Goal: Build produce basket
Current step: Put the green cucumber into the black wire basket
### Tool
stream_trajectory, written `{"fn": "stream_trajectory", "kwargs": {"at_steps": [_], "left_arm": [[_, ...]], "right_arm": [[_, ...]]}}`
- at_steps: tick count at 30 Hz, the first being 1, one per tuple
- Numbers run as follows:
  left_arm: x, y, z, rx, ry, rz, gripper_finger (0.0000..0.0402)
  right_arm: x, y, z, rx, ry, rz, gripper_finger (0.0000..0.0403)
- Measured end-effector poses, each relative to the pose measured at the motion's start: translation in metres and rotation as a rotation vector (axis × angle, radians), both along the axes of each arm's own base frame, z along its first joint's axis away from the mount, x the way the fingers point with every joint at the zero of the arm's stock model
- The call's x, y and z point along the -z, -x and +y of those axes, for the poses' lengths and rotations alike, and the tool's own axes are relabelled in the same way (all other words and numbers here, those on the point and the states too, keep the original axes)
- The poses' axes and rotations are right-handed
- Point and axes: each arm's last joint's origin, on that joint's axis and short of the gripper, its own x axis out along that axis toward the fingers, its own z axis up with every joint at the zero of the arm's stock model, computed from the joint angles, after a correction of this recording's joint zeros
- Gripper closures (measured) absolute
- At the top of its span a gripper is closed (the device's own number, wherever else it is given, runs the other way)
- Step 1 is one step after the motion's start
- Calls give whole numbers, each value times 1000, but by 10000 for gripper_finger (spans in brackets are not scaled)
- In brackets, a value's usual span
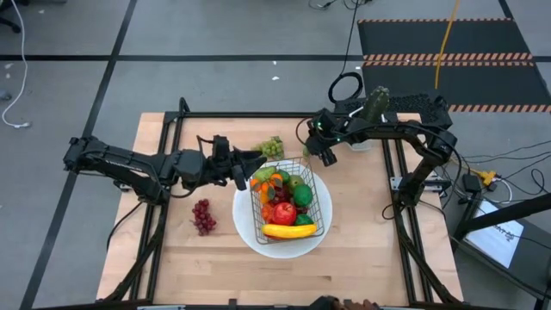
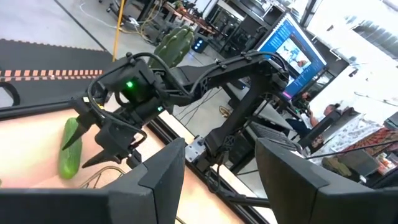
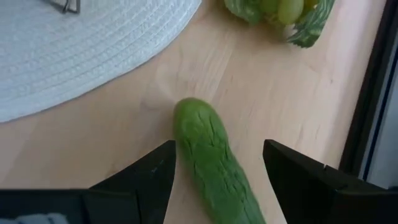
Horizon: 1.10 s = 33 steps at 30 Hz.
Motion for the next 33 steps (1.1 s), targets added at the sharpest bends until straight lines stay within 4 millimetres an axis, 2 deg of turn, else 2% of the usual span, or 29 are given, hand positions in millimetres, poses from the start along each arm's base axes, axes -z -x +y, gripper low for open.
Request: {"fn": "stream_trajectory", "kwargs": {"at_steps": [6,12,17,25,28,33], "left_arm": [[0,0,0,0,-18,7,206],[0,0,0,0,-22,8,206],[0,0,0,0,-22,8,206],[3,0,0,1,-28,35,206],[4,0,0,0,-31,50,206],[4,0,0,1,-34,56,206]], "right_arm": [[18,3,-10,29,-58,40,165],[27,0,-18,101,-103,-11,167],[29,0,-17,105,-109,1,203],[18,-3,-9,126,-45,10,279],[8,-4,-4,135,-42,-16,280],[-16,-5,7,176,-46,-105,259]]}}
